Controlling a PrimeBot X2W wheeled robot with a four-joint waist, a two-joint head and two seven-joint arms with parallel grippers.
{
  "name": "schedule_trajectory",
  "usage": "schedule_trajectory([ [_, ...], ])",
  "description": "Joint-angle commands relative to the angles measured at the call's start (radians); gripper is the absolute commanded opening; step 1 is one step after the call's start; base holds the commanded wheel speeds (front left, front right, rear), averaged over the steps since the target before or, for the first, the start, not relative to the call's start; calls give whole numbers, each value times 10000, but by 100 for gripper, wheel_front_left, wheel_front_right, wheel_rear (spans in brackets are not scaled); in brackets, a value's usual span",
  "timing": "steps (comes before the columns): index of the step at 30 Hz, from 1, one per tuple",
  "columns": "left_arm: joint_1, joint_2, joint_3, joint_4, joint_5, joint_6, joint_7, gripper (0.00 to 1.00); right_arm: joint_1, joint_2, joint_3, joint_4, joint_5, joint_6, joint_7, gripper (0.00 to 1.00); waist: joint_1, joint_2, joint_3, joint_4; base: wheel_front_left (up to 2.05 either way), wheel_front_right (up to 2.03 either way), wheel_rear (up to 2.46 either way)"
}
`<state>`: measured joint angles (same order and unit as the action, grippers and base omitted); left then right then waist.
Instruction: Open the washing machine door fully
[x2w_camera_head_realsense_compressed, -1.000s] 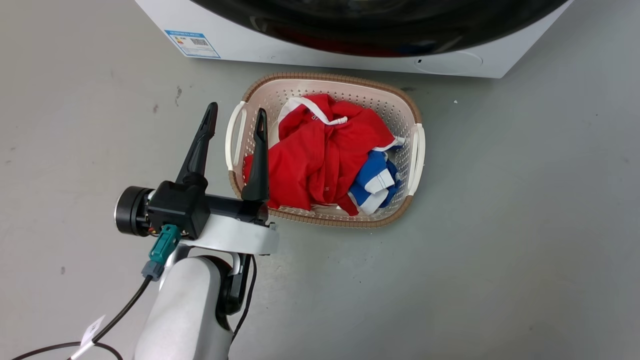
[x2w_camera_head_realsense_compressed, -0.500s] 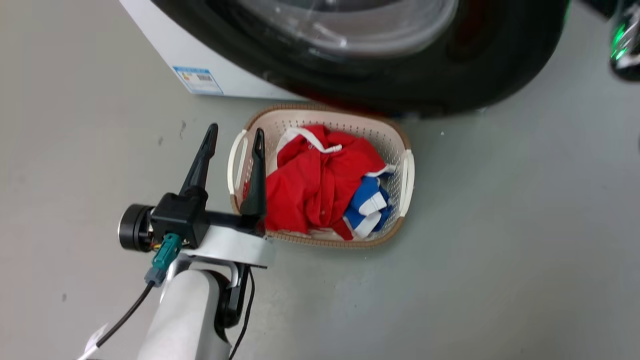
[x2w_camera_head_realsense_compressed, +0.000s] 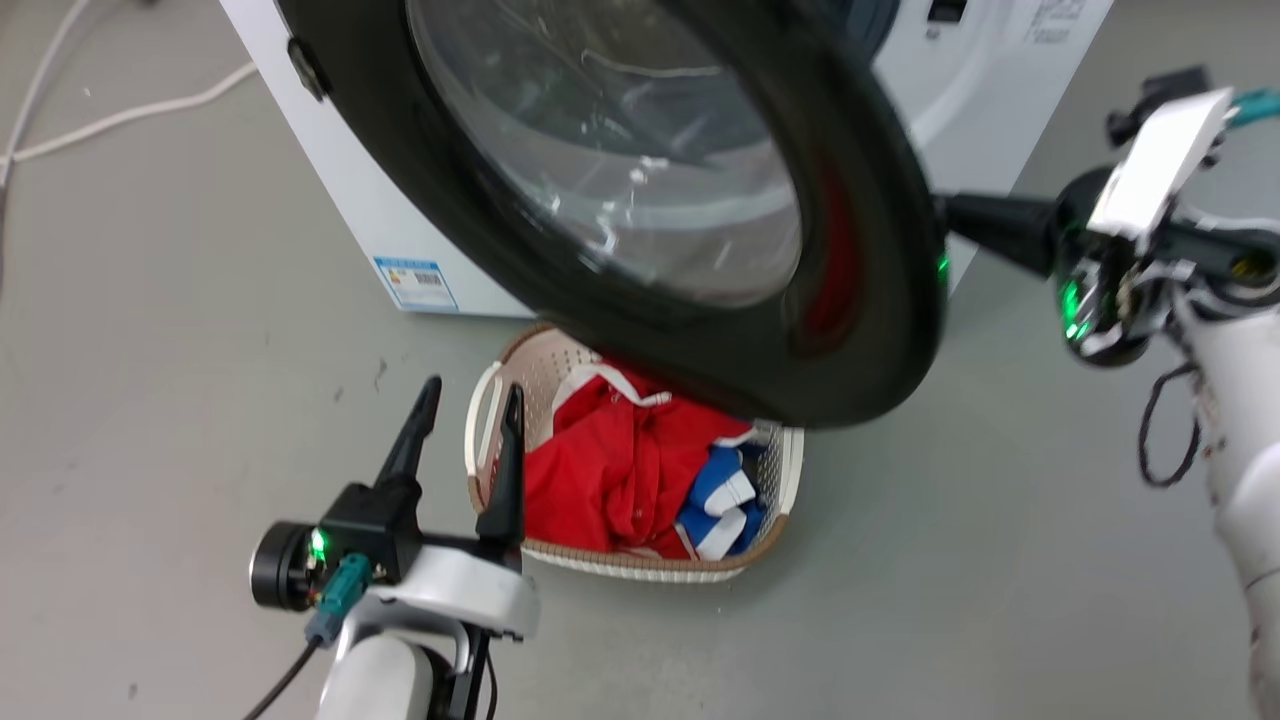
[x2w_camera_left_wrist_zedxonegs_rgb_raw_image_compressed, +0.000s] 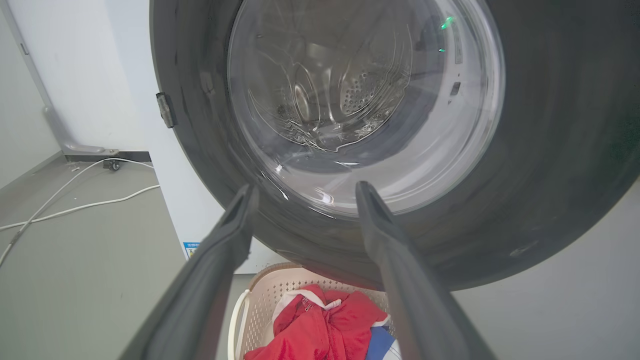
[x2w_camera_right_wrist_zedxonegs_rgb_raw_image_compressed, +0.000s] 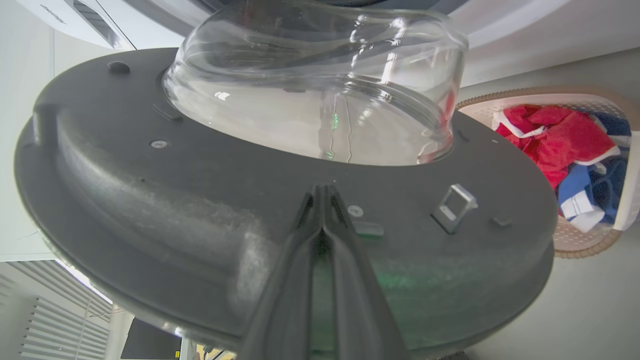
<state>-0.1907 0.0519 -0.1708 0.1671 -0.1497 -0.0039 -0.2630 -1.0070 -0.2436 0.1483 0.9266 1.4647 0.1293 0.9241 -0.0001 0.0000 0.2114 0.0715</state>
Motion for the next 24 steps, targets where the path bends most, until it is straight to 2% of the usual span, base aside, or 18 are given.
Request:
schedule_trajectory([
  [1,216,23,7,50,72,-42,-27,100,373,196,46,-193,83,25,96,0,1,0,-382,16,0,0,0],
  [12,977,12,-175,295,-100,-194,-27,100,2154,916,153,-1324,263,25,493,0,1,0,-1338,456,0,0,0],
  [24,1304,-1,-504,418,-292,-148,-27,100,3367,1506,408,-2254,222,25,700,0,1,0,-1836,951,0,0,0],
])
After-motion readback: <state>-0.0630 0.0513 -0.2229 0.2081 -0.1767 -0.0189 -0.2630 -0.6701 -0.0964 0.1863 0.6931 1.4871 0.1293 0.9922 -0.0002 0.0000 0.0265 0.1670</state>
